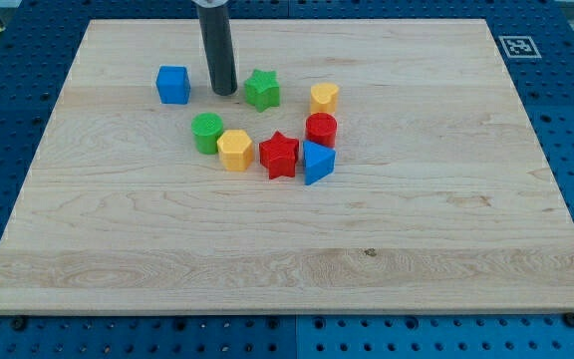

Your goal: Place the blue cube diagonal to the green circle

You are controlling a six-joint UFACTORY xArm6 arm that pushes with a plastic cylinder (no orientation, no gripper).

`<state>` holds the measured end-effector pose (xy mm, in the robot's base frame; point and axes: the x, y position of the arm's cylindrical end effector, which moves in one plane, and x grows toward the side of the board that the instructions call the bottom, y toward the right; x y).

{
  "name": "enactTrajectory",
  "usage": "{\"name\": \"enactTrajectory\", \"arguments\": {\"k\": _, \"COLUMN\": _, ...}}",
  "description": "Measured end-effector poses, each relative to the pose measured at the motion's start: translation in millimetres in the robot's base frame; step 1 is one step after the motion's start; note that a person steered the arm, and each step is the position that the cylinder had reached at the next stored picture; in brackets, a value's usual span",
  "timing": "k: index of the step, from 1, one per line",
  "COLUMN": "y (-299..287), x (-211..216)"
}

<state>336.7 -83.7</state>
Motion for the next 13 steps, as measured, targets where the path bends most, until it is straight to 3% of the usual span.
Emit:
{"name": "enactTrajectory", "arguments": {"k": 4, "y": 34, "x": 1}}
{"name": "enactTrajectory", "arguments": {"k": 5, "y": 16, "x": -37}}
{"name": "enactTrajectory", "arguments": {"k": 6, "y": -38, "x": -71}}
{"name": "enactTrajectory", "arguments": {"k": 7, "y": -123, "x": -77}}
{"name": "enactTrajectory", "arguments": {"k": 8, "y": -165, "x": -69}}
{"name": "enactTrajectory", "arguments": {"k": 9, "y": -163, "x": -49}}
{"name": "enactTrajectory", "arguments": {"k": 10, "y": -149, "x": -20}}
{"name": "enactTrajectory", "arguments": {"k": 13, "y": -97, "x": 4}}
